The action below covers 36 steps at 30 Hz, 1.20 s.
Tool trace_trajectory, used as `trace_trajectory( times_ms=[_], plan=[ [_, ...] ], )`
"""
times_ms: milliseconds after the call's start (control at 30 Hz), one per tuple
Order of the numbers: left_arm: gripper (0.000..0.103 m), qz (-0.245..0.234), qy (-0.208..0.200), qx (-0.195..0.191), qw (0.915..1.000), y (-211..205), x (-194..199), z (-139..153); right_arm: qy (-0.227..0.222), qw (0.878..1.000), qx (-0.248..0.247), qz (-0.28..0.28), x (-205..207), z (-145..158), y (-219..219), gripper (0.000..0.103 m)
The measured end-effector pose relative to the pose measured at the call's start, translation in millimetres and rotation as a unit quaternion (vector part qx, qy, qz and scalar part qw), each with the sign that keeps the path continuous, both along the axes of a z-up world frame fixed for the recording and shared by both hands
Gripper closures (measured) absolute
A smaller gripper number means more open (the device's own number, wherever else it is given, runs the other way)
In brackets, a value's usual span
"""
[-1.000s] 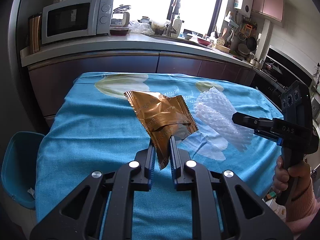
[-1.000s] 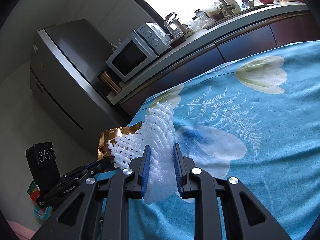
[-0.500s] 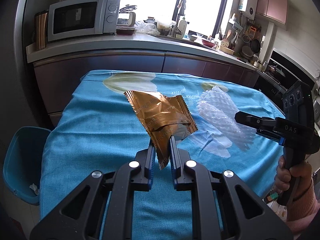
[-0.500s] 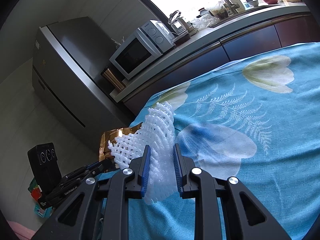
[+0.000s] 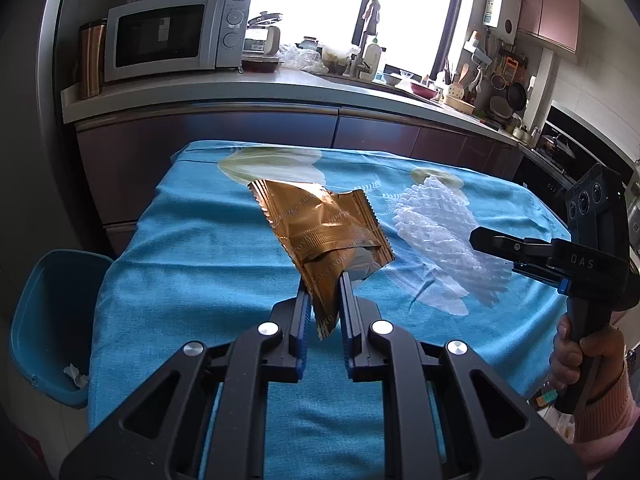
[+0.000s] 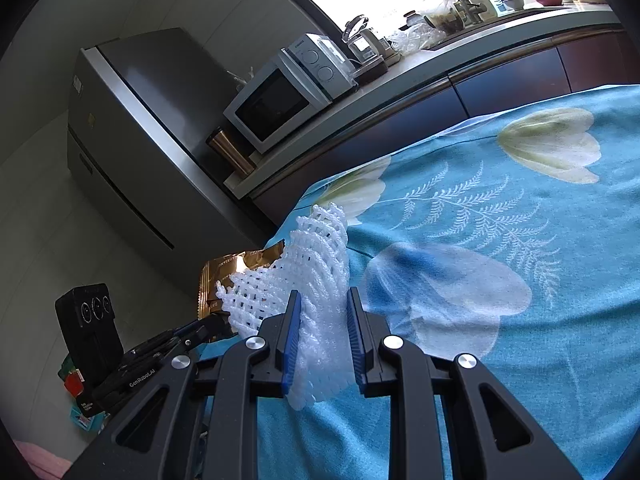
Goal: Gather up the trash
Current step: 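Lift the gold wrapper and foam net with both tools above the table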
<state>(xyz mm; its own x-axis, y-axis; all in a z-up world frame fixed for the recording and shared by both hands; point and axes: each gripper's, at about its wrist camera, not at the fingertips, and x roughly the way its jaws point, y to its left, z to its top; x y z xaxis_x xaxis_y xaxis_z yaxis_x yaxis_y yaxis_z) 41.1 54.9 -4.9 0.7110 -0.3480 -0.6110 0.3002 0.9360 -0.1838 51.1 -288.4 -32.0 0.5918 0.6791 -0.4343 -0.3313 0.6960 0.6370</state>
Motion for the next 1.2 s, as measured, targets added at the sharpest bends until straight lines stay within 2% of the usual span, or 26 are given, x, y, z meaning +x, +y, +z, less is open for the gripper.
trace_trajectory(
  times_ms=[1200],
  plan=[
    [0.089,0.028,-0.007,-0.004,0.9996,24.9,-16.2,5.7,-0.003,0.999,-0.003,0.04,15.7,0.1,21.4,0.082]
  ],
)
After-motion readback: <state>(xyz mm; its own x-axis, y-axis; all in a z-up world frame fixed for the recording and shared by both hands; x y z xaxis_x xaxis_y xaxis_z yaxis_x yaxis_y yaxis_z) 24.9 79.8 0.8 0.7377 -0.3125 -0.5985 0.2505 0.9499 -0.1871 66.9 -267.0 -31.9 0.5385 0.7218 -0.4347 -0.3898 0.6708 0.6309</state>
